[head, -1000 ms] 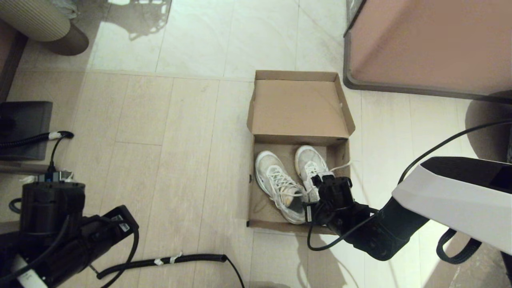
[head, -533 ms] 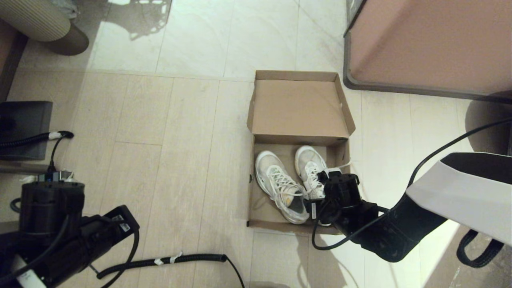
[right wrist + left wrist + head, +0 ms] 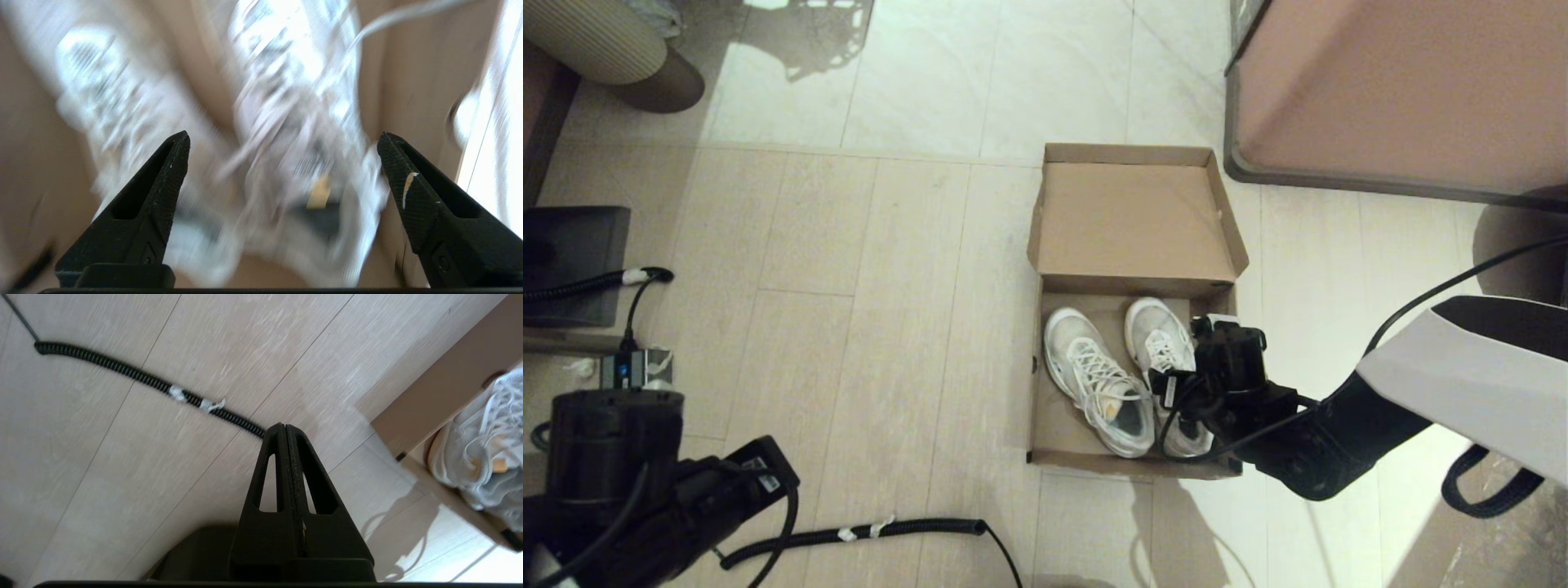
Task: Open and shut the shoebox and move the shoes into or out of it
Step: Put the shoes into the shoe box
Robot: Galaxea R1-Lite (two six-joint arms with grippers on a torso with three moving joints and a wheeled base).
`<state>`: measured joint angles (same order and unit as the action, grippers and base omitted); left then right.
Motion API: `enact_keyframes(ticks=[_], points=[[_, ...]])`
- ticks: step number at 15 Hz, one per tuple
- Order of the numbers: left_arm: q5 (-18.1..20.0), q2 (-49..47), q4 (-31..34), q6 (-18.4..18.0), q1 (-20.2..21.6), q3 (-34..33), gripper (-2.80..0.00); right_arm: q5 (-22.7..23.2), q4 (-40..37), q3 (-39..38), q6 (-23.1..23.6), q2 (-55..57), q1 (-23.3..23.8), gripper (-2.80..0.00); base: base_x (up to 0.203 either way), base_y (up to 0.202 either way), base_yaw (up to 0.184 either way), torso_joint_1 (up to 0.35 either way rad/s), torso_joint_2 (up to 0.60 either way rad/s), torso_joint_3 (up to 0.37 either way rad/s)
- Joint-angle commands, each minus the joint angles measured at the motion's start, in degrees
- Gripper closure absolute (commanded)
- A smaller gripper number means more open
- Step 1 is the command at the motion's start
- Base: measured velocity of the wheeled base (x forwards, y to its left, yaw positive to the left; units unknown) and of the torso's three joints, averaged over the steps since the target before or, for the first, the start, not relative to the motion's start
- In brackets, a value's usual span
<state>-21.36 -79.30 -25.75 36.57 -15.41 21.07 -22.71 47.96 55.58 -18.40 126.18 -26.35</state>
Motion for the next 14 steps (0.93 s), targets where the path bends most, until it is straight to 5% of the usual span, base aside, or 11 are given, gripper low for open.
enact_keyframes(ticks=[1,11,14], points=[[-0.2,1.8,-0.2,0.0,0.1,-1.4,0.00,-0.1,0.4,4.8,-0.3,5.8,2.6,-2.80,0.000,0.000,0.000,0.000,0.00,0.000],[-0.3,1.9,-0.2,-0.4,0.5,-1.6,0.00,4.4,-1.1,27.0,-0.7,18.9,6.2,-2.80,0.000,0.000,0.000,0.000,0.00,0.000],[-0.3,1.7,-0.2,-0.5,0.5,-1.5,0.00,4.8,-3.3,28.5,-0.7,19.5,5.7,-2.80,0.000,0.000,0.000,0.000,0.00,0.000]])
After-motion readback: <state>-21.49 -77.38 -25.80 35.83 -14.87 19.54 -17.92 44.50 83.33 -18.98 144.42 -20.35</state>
